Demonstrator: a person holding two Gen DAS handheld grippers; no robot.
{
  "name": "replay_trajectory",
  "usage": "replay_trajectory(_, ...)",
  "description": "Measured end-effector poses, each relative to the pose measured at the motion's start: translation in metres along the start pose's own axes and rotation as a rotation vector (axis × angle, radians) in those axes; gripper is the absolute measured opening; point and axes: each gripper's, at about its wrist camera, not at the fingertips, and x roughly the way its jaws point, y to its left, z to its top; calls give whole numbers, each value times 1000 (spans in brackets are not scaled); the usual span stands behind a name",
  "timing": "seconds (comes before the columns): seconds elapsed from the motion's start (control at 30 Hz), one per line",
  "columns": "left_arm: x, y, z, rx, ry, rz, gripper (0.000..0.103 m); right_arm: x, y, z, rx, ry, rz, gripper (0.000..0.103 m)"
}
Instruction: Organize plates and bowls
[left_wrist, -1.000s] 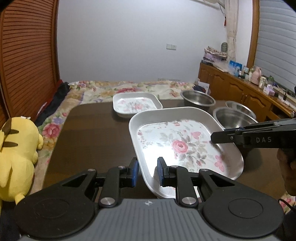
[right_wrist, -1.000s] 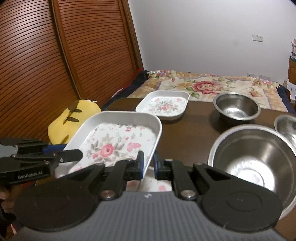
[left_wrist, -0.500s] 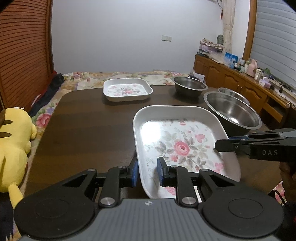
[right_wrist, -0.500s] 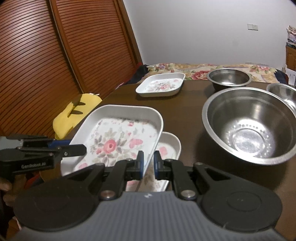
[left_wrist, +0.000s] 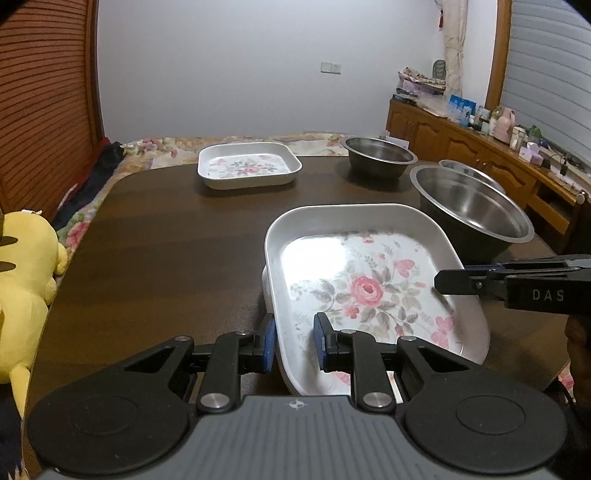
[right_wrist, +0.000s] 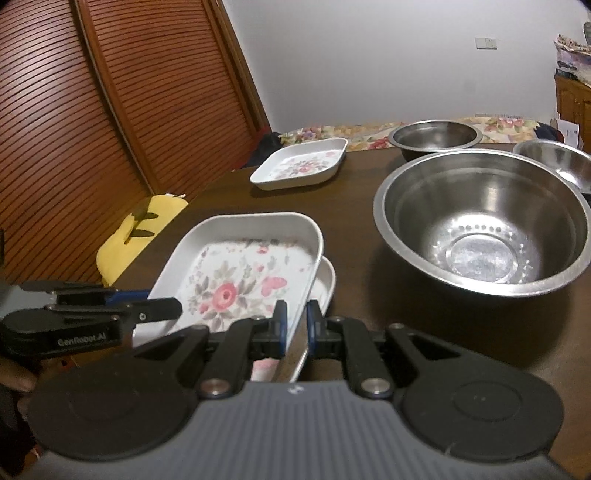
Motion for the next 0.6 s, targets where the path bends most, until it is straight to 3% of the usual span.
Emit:
replay_trajectory(0.4, 6, -5, -6, 37, -9, 46, 23, 0, 7, -11, -14, -73, -44, 12)
replay_trajectory(0.6, 11, 0, -10, 0, -8, 31, 24, 4, 12, -24, -73, -121, -95, 15)
